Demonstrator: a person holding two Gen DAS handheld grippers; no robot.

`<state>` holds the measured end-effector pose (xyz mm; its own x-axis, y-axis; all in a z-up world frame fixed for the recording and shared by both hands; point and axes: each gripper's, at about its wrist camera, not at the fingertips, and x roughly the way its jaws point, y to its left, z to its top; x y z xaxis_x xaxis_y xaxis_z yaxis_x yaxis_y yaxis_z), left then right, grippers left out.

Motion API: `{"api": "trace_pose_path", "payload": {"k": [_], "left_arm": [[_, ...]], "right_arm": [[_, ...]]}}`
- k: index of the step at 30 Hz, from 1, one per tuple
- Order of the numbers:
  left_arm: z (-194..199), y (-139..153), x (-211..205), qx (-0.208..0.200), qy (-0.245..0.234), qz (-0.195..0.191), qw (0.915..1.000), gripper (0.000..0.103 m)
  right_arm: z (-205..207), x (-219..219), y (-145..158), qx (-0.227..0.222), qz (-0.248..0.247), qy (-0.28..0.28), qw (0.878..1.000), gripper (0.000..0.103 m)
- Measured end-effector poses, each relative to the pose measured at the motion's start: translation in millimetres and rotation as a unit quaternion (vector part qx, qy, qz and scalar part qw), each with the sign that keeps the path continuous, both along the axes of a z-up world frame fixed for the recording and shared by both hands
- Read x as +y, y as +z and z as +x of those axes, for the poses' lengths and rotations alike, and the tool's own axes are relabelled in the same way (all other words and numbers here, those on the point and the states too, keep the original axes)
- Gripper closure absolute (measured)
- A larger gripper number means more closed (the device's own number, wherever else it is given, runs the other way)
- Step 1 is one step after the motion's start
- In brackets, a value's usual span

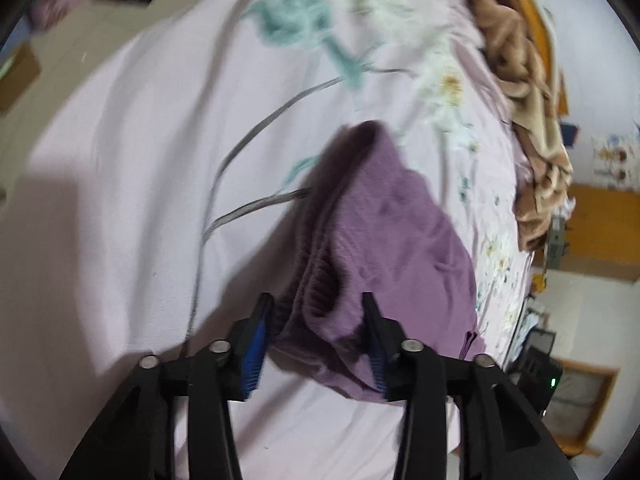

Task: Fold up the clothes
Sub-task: 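Grasp the ribbed waistband edge with the left tool and lift it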

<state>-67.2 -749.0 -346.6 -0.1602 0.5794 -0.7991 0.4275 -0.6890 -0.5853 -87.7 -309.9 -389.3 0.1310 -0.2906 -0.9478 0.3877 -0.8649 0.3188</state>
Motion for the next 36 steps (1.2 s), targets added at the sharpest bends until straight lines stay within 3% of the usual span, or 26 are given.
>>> {"api": "trace_pose_path", "payload": {"k": [5, 7, 8, 14, 21, 29, 36], "left_arm": [[4, -5, -6, -0.008, 0.014, 0.013, 0.9998, 0.051], [3, -3, -6, -0.003, 0.009, 0.013, 0.9999, 0.055], [2, -1, -6, 0.001, 0.006, 0.010, 0.9999, 0.064], [-2, 21, 3, 0.037, -0.019, -0.015, 0.9990, 0.072], [-11, 52, 17, 0.089, -0.042, -0.018, 0.9950, 0.073], [-19, 57, 25, 0.094, -0.059, -0.018, 0.9937, 0.073], [-20, 64, 34, 0.101, -0.068, -0.013, 0.9925, 0.073]], "right_arm": [[0, 2, -2, -0.002, -0.001, -0.005, 1.000, 0.080], [0, 3, -3, -0.003, -0.001, -0.008, 1.000, 0.080], [-1, 4, -3, -0.002, -0.001, -0.009, 1.000, 0.080], [-5, 5, 1, 0.006, -0.004, -0.011, 1.000, 0.080], [-49, -16, -7, 0.031, -0.006, -0.020, 0.999, 0.080], [-88, -36, -24, 0.039, 0.003, -0.029, 0.999, 0.080], [-21, -21, -14, -0.009, -0.016, -0.005, 1.000, 0.080]]}}
